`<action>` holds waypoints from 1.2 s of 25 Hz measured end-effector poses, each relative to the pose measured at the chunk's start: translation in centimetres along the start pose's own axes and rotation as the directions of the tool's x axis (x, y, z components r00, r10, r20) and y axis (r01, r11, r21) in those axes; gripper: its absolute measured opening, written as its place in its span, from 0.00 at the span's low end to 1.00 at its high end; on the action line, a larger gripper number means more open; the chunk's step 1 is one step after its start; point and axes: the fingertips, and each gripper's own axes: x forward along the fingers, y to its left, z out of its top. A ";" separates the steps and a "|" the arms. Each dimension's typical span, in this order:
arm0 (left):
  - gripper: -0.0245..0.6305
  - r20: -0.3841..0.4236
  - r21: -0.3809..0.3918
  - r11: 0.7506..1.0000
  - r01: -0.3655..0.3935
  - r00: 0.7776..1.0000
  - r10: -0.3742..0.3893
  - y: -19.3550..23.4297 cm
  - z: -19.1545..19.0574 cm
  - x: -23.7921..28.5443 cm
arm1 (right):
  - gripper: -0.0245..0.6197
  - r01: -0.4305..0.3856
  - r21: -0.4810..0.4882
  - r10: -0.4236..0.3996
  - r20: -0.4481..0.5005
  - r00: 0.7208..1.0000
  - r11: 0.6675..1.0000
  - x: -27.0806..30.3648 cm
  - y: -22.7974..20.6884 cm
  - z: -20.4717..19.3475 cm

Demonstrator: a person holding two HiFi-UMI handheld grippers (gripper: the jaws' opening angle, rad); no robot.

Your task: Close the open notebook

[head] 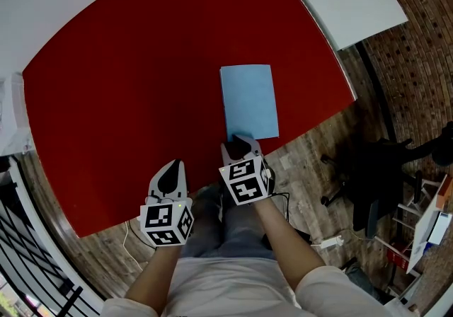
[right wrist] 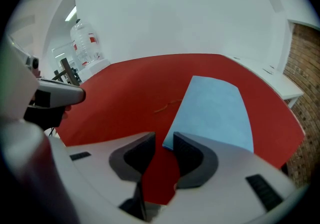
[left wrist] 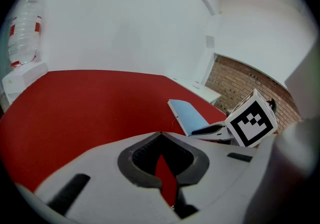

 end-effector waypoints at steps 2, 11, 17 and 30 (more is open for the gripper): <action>0.05 0.003 0.004 1.000 0.002 1.000 -0.002 -0.1 0.2 -0.1 | 0.18 0.004 0.019 -0.004 0.010 1.000 1.000 0.0 -0.1 0.0; 0.05 0.009 0.066 0.997 0.029 1.000 -0.029 -1.8 2.8 -1.7 | 0.18 -0.002 0.052 -0.002 0.078 0.997 0.999 -5.0 0.6 2.7; 0.05 0.000 0.097 0.994 0.048 0.999 -0.048 -3.9 4.5 -3.8 | 0.18 0.006 0.106 -0.019 0.125 0.992 0.994 -11.1 0.4 4.0; 0.05 0.020 0.196 0.965 0.173 0.983 -0.180 -11.9 7.5 -6.1 | 0.18 0.052 0.138 -0.083 0.224 0.971 0.989 -20.1 -1.1 4.3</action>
